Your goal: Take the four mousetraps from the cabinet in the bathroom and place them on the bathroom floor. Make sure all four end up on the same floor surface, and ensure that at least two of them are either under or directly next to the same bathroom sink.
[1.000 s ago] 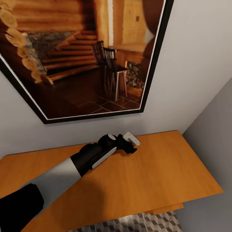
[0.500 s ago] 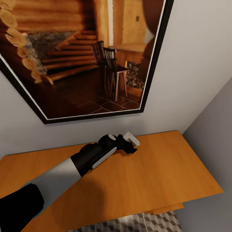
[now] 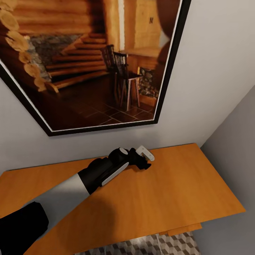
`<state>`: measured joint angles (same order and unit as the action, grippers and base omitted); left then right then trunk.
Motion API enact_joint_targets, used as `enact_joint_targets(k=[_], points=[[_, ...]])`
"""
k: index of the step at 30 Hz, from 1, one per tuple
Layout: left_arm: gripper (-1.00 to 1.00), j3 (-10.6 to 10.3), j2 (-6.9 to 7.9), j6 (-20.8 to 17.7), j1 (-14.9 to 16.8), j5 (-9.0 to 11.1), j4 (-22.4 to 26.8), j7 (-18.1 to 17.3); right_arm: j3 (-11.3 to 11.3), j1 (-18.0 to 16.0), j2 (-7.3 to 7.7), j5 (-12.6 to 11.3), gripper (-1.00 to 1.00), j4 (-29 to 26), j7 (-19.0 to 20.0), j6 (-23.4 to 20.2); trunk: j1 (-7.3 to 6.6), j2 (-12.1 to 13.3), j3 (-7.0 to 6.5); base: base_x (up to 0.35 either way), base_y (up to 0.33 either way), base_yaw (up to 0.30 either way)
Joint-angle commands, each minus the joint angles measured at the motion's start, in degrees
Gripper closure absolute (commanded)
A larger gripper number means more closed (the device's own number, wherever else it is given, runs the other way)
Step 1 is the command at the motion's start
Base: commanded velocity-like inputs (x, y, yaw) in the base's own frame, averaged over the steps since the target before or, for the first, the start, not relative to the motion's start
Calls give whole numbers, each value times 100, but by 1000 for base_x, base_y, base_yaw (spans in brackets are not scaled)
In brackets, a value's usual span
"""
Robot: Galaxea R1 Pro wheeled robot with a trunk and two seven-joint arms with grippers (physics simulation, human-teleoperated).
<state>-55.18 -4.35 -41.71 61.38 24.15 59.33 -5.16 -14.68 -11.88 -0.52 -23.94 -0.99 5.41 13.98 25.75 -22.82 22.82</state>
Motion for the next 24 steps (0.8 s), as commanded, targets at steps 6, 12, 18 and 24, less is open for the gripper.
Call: enact_joint_targets(k=[6,12,18,24], points=[[-100,-32,3,-21,6,-15,8,-20,-35,-5,0,-62,100,11,30,26,3,-10,32,0,0,0],[-100,-86,5,-21,6,-15,15,-20,-34,-1,0,-64,100,11,30,26,3,-10,70,0,0,0],[-100,-92,5,-14,6,-16,23,-20,-34,-2,0,-64,100,11,30,26,3,-10,114,0,0,0],[-100,-91,10,-14,6,-15,34,-20,-34,-5,0,-65,100,11,30,26,3,-10,158,0,0,0]])
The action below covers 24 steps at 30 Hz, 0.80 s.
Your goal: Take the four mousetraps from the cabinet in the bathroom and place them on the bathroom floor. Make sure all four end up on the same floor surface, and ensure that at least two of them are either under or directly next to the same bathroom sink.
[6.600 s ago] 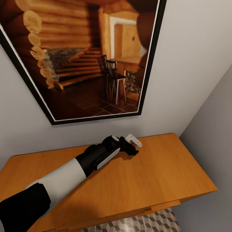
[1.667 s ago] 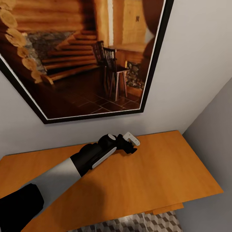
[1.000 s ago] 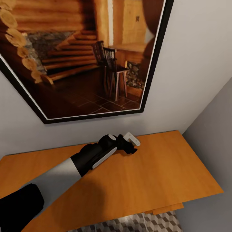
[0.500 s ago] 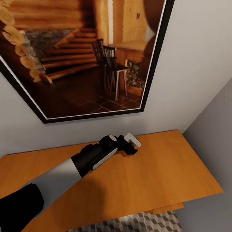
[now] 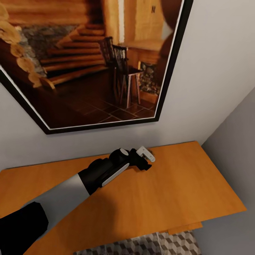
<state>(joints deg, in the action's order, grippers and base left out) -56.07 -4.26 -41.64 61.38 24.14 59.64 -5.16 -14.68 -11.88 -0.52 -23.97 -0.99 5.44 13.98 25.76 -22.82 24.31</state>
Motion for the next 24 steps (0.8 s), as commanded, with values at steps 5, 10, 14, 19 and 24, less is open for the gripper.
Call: enact_joint_targets(k=[5,10,14,19,24], points=[[-100,-1,3,-21,6,-13,4,-20,-35,-3,0,-60,100,11,28,26,3,-10,44,0,0,0],[-100,0,11,-20,6,-14,8,-20,-35,-2,0,-60,100,11,28,26,3,-10,58,0,0,0],[-100,0,12,-20,6,-14,11,-20,-35,-2,0,-60,100,11,28,26,3,-10,59,0,0,0],[-100,1,12,-20,6,-14,7,-20,-35,-2,0,-60,100,11,28,26,3,-10,60,0,0,0],[-100,0,12,-20,6,-14,5,-20,-36,0,0,-61,100,11,28,26,3,-10,60,0,0,0]])
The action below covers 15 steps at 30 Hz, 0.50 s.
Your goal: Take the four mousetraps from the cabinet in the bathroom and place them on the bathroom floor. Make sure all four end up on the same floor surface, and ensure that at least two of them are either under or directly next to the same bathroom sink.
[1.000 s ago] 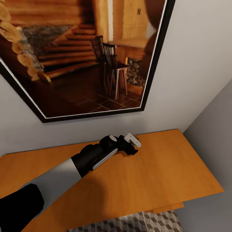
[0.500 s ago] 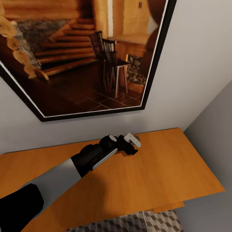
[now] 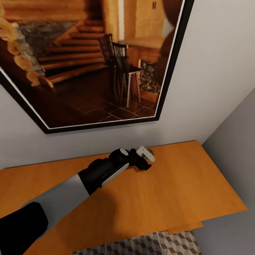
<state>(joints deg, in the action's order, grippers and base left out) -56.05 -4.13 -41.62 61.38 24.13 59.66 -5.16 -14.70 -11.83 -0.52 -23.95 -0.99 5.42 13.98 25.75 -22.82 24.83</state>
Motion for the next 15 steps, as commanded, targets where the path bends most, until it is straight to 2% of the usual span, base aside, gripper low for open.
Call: enact_joint_targets(k=[1,15], points=[[-100,-2,0,-21,6,-12,2,-20,-34,-7,-4,-62,100,11,29,26,3,-9,8,0,0,0],[-100,0,9,-21,6,-14,-2,-20,-38,-8,-18,-61,100,11,29,26,3,-9,36,0,0,0]])
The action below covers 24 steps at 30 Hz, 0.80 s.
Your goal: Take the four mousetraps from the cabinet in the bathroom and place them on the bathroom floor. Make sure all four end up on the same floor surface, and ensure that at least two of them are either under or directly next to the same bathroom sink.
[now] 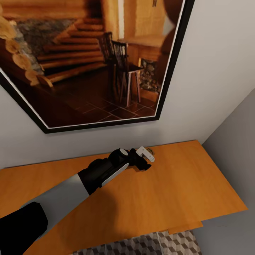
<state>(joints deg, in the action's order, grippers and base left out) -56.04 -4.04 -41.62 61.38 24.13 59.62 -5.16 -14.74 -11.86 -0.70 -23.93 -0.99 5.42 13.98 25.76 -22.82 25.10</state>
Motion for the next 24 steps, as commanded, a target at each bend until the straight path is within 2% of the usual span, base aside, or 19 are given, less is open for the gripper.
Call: enact_joint_targets(k=[1,24], points=[[-100,-2,0,-21,6,-14,-5,-20,-36,-6,0,-63,100,11,29,26,3,-10,14,0,0,0],[-100,-4,-9,-21,6,-14,-2,-20,-35,-4,-1,-62,100,11,29,26,3,-10,127,0,0,0]])
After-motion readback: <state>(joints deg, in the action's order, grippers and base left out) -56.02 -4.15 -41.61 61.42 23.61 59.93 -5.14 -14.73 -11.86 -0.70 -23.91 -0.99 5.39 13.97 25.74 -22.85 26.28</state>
